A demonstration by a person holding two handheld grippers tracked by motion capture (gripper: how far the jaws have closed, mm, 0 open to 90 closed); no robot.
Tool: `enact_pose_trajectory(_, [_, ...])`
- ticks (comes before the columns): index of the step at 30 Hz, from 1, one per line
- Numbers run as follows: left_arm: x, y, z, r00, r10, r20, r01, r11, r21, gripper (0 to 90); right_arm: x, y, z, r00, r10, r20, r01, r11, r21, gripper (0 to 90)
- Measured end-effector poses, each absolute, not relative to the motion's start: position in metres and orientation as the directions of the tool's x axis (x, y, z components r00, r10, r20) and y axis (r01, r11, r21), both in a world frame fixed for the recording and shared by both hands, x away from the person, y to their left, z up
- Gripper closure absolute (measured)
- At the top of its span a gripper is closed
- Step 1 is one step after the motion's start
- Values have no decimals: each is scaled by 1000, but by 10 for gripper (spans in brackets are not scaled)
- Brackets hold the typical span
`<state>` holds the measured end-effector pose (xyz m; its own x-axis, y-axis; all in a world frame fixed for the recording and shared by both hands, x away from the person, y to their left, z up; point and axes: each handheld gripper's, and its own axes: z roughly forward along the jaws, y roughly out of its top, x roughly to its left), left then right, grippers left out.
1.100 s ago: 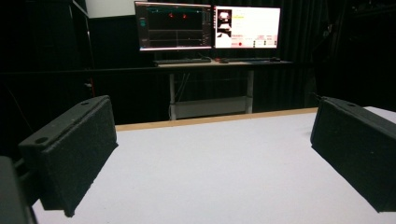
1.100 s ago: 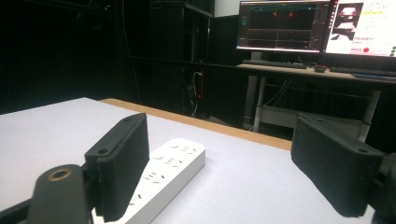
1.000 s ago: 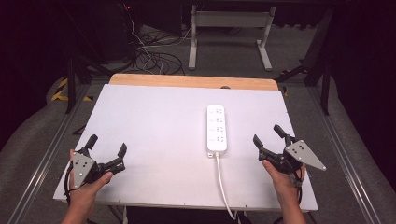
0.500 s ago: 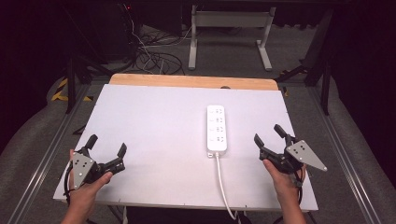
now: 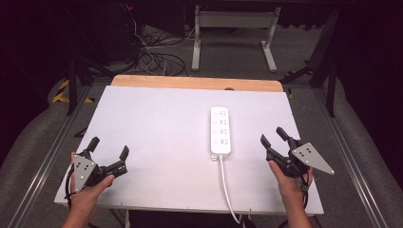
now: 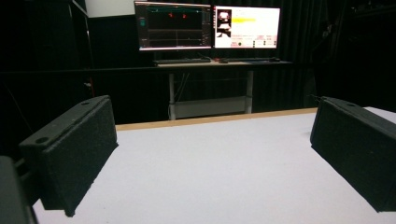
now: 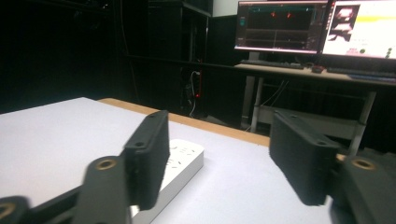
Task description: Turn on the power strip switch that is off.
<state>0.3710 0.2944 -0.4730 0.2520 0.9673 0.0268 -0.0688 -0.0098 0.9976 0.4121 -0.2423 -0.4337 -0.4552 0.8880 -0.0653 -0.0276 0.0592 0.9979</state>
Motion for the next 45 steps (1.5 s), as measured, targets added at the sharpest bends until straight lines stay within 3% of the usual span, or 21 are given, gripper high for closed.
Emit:
enact_pose_trajectory(3, [371, 294, -473, 253, 967, 25, -69, -8, 998, 9, 410, -243, -430, -456, 889, -37, 9, 47, 999, 552])
enact_pose_trajectory(4, [371, 294, -473, 253, 967, 25, -69, -8, 998, 9, 410, -243, -430, -456, 889, -37, 9, 47, 999, 552])
enact_pose_trajectory(5, [371, 294, -473, 253, 967, 25, -69, -7, 998, 9, 408, -244, -428, -460, 888, -11, 36, 31, 999, 648])
enact_pose_trajectory(11, [371, 294, -473, 253, 967, 25, -68, -8, 998, 9, 404, -246, -423, -483, 875, 34, 80, 6, 997, 900])
enact_pose_trajectory(31, [370, 295, -474, 253, 967, 28, -64, -12, 998, 10, 421, -214, -400, -515, 857, -12, 124, 88, 988, 900])
enact_pose_trajectory(45, [368, 297, -475, 249, 968, 25, -62, -10, 998, 11, 435, -187, -402, -562, 827, -21, 196, 158, 968, 900])
